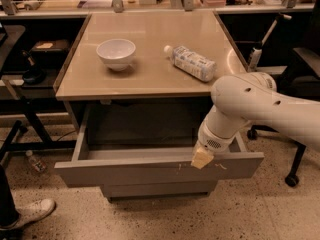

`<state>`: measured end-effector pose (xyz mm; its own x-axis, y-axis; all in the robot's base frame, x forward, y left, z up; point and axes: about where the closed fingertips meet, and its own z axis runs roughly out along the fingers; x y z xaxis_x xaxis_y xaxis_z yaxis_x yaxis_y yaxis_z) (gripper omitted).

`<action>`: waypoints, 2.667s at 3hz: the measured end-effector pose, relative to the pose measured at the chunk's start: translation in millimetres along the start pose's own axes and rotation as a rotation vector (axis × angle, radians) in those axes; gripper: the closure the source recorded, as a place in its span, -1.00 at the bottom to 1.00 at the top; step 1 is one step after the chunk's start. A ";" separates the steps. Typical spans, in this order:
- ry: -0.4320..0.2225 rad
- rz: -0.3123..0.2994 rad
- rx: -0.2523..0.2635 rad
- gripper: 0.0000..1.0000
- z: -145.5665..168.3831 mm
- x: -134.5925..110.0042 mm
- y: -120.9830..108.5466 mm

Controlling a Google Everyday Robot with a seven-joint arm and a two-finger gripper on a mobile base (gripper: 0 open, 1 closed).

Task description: Open top drawer

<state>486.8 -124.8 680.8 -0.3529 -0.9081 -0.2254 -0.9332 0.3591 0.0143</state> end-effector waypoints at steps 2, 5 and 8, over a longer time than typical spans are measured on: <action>0.012 0.024 -0.011 1.00 3.9 9.8 13.1; 0.023 0.044 -0.017 1.00 3.6 16.3 25.0; 0.011 0.130 -0.017 1.00 -7.9 27.5 61.4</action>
Offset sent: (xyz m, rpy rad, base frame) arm -0.1180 -0.0514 -0.0360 -0.0367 0.1384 -0.1528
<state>419.3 -129.4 683.1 -0.4712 -0.8568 -0.2096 -0.8807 0.4699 0.0592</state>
